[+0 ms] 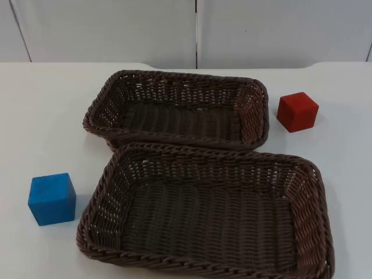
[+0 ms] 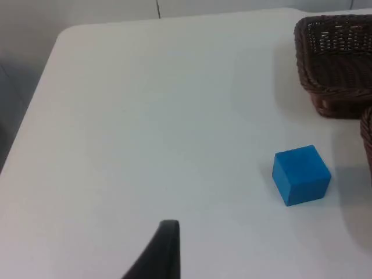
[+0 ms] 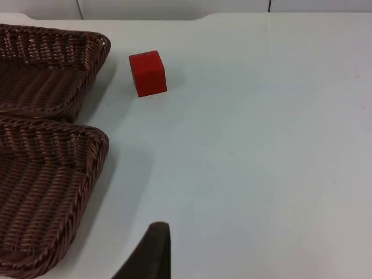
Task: Pick up one cube with the left hand and place it into the upper basket. Pick up one cube with the right hand and place it into the lower basket.
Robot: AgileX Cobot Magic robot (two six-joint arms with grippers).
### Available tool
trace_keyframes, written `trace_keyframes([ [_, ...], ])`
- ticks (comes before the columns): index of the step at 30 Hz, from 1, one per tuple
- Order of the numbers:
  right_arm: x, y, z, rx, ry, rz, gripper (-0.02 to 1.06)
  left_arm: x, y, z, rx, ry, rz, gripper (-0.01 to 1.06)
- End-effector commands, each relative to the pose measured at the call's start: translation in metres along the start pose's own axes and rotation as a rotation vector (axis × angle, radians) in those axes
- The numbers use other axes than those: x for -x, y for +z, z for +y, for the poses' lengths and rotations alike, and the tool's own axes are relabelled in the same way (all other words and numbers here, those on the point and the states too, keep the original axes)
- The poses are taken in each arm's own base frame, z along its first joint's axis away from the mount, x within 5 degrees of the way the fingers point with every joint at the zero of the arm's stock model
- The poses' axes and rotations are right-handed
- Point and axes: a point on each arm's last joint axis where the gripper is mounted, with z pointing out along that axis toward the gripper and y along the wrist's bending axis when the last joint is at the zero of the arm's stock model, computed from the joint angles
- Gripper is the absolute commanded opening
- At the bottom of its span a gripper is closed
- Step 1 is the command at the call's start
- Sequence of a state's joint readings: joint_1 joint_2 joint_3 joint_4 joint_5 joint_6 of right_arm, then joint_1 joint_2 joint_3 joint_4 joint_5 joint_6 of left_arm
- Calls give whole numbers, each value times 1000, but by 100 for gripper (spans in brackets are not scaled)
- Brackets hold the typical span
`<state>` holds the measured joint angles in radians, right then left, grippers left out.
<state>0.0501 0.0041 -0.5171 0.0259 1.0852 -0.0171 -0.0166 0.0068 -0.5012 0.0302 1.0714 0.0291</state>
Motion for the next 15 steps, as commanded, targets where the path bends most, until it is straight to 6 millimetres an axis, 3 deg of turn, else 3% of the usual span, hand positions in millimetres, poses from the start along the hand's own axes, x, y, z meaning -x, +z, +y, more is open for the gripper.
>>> trace_keyframes([
  [1, 0, 0, 0, -2, 2, -10, 105, 0, 3, -1, -16, -6, 19, 99],
  [15, 0, 0, 0, -2, 2, -10, 105, 5, 13, -1, -21, -6, 95, 99],
])
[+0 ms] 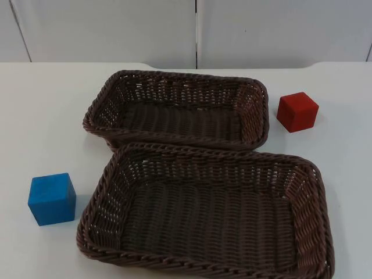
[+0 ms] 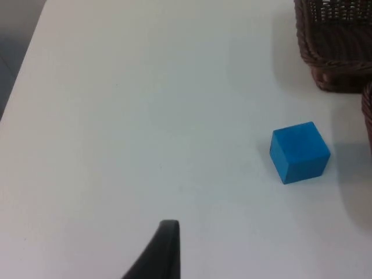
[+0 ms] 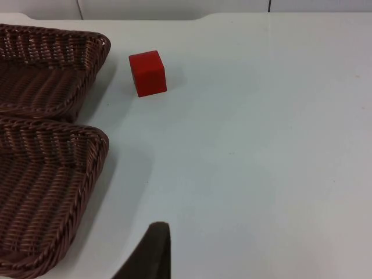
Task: Pick up one cube with the left hand and place it into the upper basket. Pick up one cube with the right hand and place it into the lower basket.
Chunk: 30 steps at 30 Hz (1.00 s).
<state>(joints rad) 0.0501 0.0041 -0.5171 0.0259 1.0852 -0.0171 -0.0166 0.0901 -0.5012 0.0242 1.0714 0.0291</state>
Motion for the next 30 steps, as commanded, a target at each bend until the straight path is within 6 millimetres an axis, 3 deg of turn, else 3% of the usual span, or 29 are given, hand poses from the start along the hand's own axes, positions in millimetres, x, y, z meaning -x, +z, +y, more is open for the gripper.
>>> trace_keyframes([
  [1, 0, 0, 0, -2, 2, -10, 105, -1, 2, -1, -13, -4, 12, 99],
  [13, 0, 0, 0, -2, 2, -10, 105, 3, 6, -1, -21, -8, 40, 99],
  [22, 0, 0, 0, -2, 2, -10, 105, 33, 14, -2, -41, -22, 15, 99],
  [30, 0, 0, 0, -2, 2, -10, 105, 51, 37, -4, -56, -36, 49, 99],
])
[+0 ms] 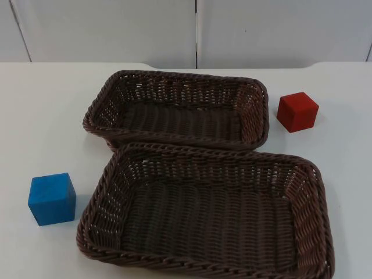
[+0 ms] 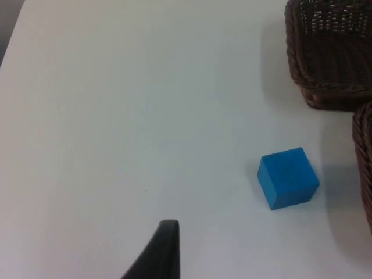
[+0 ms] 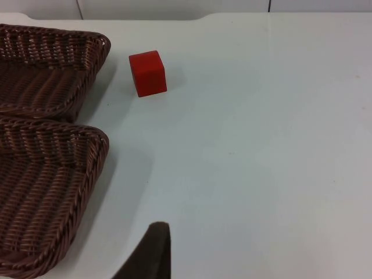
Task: Pick up one cube with the left hand and place it into the upper basket. Pick up one cube with the right hand and place it into the lower basket.
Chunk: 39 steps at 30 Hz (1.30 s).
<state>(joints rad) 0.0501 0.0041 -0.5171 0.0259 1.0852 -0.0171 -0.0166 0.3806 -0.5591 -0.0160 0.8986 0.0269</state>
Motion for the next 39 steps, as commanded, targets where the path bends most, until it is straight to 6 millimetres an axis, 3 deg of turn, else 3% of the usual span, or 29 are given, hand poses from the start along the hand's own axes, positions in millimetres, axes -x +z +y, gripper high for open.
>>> trace_keyframes([
  [1, 0, 0, 0, -2, 2, -10, 105, 7, 6, -2, -27, -18, -9, 99],
  [15, 0, 0, 0, -2, 2, -10, 105, 47, 49, -3, -46, -25, 106, 99],
  [19, 0, 0, 0, -2, 2, -10, 105, 64, 75, -6, -85, -28, 190, 99],
  [28, 0, 0, 0, -2, 2, -10, 105, 74, 115, -14, -181, -40, 253, 99],
  [39, 0, 0, 0, 0, 9, -10, 105, 64, 156, -16, -195, -57, 371, 99],
])
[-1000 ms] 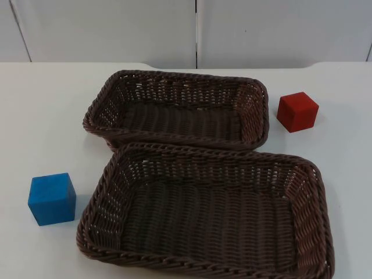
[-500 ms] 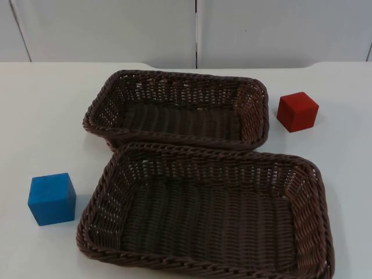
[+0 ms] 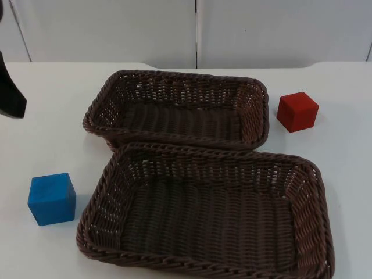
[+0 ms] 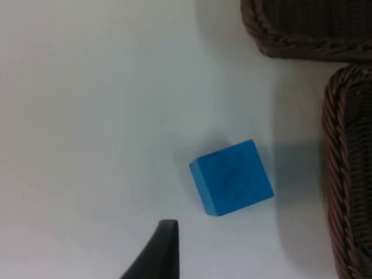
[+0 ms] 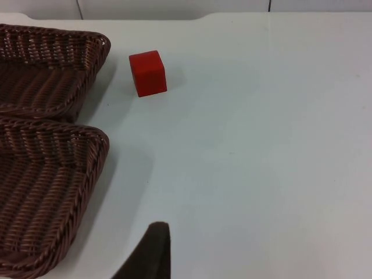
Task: Pick up one cube with the left hand and place it into the upper basket. Pick up one cube with the right hand and place it into the lower basket.
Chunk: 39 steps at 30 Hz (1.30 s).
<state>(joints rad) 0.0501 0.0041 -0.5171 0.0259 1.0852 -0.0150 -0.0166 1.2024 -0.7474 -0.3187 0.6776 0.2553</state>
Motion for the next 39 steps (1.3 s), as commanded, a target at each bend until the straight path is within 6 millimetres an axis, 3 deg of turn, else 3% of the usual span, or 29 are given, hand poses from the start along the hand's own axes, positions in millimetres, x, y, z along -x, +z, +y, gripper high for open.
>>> trace_keyframes([
  [1, 0, 0, 1, 2, 15, -10, 105, 3, 2, -1, -9, -2, -5, 99],
  [18, 0, 0, 0, 0, 20, -13, 105, 3, 3, -1, -8, -7, -10, 99],
  [26, 0, 0, 0, -2, 19, -13, 105, 6, 2, -10, -108, -145, -28, 99],
  [39, 0, 0, 0, -2, 19, -13, 105, 8, 2, -10, -110, -160, -57, 99],
])
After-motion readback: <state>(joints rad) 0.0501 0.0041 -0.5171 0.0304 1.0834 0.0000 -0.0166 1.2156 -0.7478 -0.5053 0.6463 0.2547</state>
